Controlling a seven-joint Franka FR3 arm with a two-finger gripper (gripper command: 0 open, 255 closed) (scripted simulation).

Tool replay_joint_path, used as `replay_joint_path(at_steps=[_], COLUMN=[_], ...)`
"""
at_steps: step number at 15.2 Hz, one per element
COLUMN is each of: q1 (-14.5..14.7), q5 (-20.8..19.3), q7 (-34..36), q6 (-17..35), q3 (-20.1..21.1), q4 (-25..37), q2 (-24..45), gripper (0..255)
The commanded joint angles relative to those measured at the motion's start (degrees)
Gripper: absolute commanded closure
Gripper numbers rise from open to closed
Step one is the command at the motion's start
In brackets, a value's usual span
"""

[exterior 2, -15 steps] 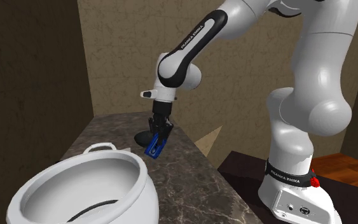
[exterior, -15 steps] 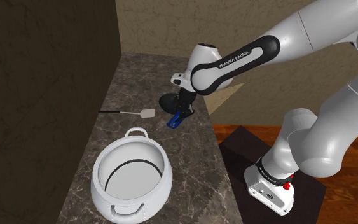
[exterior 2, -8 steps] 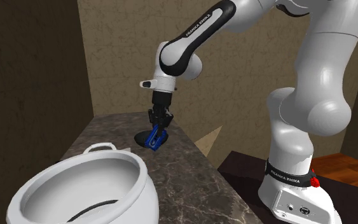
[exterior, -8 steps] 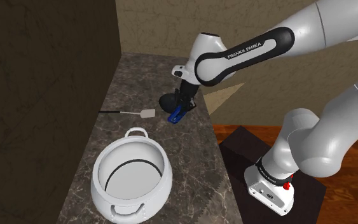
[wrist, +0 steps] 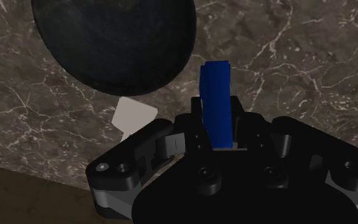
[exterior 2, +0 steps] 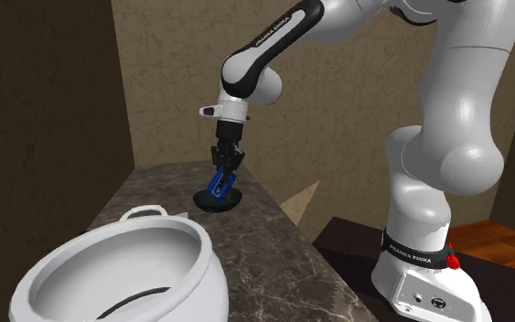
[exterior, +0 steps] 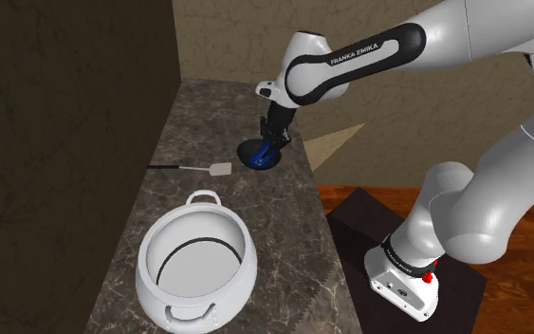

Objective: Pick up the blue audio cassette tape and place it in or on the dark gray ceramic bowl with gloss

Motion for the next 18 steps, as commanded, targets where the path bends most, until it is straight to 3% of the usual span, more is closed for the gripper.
replay_joint_path(at_steps=[1, 7, 18], q1=[-0.67, -3.82, -4.39], q5=[1.23, 5.55, 10.03], q7=[-3.17, -11.6, -15.76], q6=[-0.85, -5.45, 1.47], q3=[-1.64, -5.13, -4.18], q4=[3.57, 16.02, 13.21], q2=[3.46, 13.91, 19.06], gripper=[255, 255, 255])
